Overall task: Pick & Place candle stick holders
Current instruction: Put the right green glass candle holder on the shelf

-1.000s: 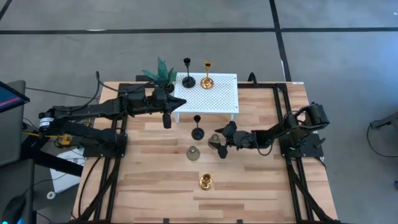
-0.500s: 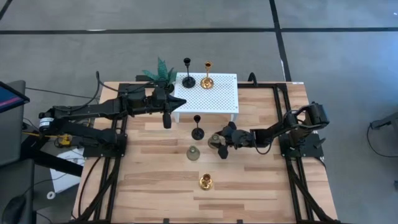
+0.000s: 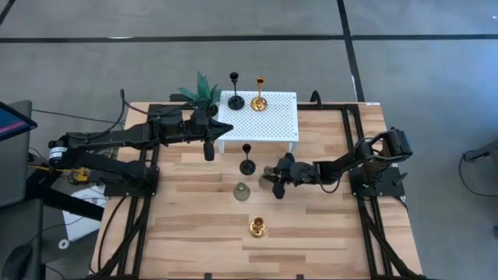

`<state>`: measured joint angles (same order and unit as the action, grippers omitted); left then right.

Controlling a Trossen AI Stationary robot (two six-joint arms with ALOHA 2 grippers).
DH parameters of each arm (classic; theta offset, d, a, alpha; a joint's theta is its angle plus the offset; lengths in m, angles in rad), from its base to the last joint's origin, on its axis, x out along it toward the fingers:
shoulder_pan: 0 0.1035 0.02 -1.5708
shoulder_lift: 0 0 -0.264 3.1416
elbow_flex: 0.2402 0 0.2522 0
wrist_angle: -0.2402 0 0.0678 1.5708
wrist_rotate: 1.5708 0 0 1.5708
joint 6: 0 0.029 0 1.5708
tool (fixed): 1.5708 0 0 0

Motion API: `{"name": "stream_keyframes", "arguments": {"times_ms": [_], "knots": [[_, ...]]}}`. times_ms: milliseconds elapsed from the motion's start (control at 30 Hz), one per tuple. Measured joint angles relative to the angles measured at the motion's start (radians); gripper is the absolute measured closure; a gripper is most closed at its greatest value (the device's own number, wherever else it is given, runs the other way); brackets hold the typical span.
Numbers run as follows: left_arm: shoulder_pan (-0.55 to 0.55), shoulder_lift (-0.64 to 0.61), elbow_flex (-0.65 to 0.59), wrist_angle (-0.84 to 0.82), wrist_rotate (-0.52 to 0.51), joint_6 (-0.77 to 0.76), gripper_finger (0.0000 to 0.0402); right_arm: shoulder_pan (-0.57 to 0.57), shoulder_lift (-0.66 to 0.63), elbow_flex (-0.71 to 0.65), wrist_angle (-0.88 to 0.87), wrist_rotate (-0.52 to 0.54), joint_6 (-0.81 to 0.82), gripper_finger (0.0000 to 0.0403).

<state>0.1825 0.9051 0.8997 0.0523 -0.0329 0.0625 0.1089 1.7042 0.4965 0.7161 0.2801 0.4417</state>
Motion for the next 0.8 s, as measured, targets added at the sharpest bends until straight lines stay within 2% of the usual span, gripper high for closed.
{"name": "stream_keyframes", "arguments": {"times_ms": [233, 567, 667, 800], "knots": [[0.000, 0.000, 0.000, -0.023, 0.000, 0.000, 0.0389, 0.042, -0.067, -0.003, -0.089, -0.028, 0.042, 0.0297], [0.000, 0.000, 0.000, -0.023, 0.000, 0.000, 0.0389, 0.062, -0.380, 0.001, -0.299, -0.021, 0.041, 0.0295], [0.000, 0.000, 0.000, -0.024, 0.000, 0.000, 0.0389, 0.062, -0.477, 0.042, -0.431, -0.020, 0.044, 0.0295], [0.000, 0.000, 0.000, -0.026, 0.000, 0.000, 0.0389, 0.061, -0.570, 0.166, -0.677, -0.010, 0.030, 0.0295]]}}
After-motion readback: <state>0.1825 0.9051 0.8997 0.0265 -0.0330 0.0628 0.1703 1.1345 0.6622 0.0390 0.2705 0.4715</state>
